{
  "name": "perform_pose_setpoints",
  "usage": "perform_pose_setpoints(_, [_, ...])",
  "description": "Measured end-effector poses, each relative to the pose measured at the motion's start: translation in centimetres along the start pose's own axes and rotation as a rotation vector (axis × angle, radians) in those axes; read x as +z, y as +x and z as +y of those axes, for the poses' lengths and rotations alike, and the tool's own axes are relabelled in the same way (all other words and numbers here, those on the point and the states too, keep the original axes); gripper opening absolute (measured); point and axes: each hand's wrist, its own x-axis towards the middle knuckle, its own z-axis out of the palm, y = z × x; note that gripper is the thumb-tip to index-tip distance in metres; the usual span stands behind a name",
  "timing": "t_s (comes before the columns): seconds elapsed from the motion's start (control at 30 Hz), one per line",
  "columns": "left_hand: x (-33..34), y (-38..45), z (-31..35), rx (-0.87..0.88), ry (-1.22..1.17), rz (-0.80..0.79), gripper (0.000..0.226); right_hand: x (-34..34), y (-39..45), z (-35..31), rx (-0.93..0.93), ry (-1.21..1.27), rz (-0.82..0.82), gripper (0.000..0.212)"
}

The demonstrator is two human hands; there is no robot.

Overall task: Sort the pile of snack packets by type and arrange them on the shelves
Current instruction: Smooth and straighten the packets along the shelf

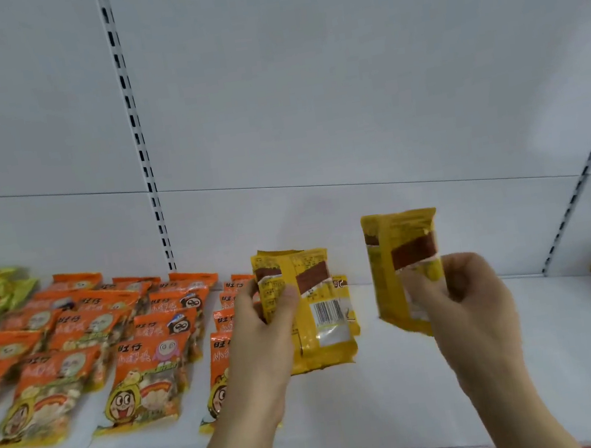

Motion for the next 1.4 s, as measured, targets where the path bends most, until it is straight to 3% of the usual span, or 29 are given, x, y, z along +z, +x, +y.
perform_pose_setpoints(0.07, [0.4,-0.2,0.1,0.030,0.024,-0.002,0.024,1.2,-0.7,0.0,-0.138,-0.203,-0.033,0.021])
perform_pose_setpoints(0.13, [1.0,-0.4,0.0,0.051,0.060,-0.024,0.035,2.6,-1.8,0.8,-0.245,-0.288,-0.231,0.024])
perform_pose_setpoints(0.2, [1.3,-0.4,0.0,0.054,0.069,-0.017,0.036,3.2,-2.5,1.2,-0.309,-0.256,-0.421,0.024])
perform_pose_setpoints(0.27, [1.1,0.0,0.0,0.017,0.030,0.015,0.030,2.9,-2.1,1.5,-0.287,-0.183,-0.505,0.028])
perform_pose_setpoints(0.33, [0.9,0.2,0.0,-0.058,-0.054,0.020,0.025,2.5,-1.4,1.9,-0.244,-0.178,-0.490,0.017])
perform_pose_setpoints(0.47, [0.7,0.2,0.0,-0.056,-0.064,0.019,0.023,2.5,-0.3,2.3,-0.042,-0.104,-0.452,0.027])
perform_pose_setpoints(0.63, [-1.8,1.0,0.7,0.054,-0.078,0.182,0.027,3.5,3.4,3.3,0.071,-0.108,-0.163,0.028])
perform_pose_setpoints(0.8, [-3.6,1.6,1.9,0.061,-0.111,0.210,0.044,7.7,5.0,6.0,0.048,-0.439,-0.359,0.042])
perform_pose_setpoints(0.9, [-3.6,1.6,1.9,0.045,-0.100,0.184,0.040,9.0,5.5,7.3,-0.073,-0.808,-0.457,0.030])
perform_pose_setpoints(0.97, [-3.4,1.6,1.7,0.043,-0.100,0.162,0.040,9.0,5.6,7.7,-0.069,-0.901,-0.477,0.027])
perform_pose_setpoints(1.03, [-3.2,1.5,1.4,0.049,-0.081,0.132,0.040,8.6,5.1,7.2,-0.083,-0.840,-0.430,0.031])
perform_pose_setpoints(1.13, [-2.8,1.6,1.1,0.070,-0.035,0.098,0.050,7.5,3.0,4.1,-0.075,-0.422,-0.270,0.034])
perform_pose_setpoints(1.2, [-2.3,1.7,1.0,0.092,0.031,0.083,0.058,6.9,0.8,1.6,0.012,-0.148,-0.398,0.040])
perform_pose_setpoints(1.27, [-1.9,1.8,0.8,0.113,0.051,0.080,0.041,6.6,-0.8,0.9,0.003,-0.125,-0.503,0.025])
perform_pose_setpoints(1.33, [-1.6,1.9,0.6,0.084,0.017,0.065,0.020,6.4,-0.9,1.3,0.047,-0.069,-0.432,0.018])
perform_pose_setpoints(1.4, [-1.5,2.0,0.5,0.031,-0.018,0.079,0.013,5.5,-0.2,1.5,0.177,0.130,-0.331,0.023])
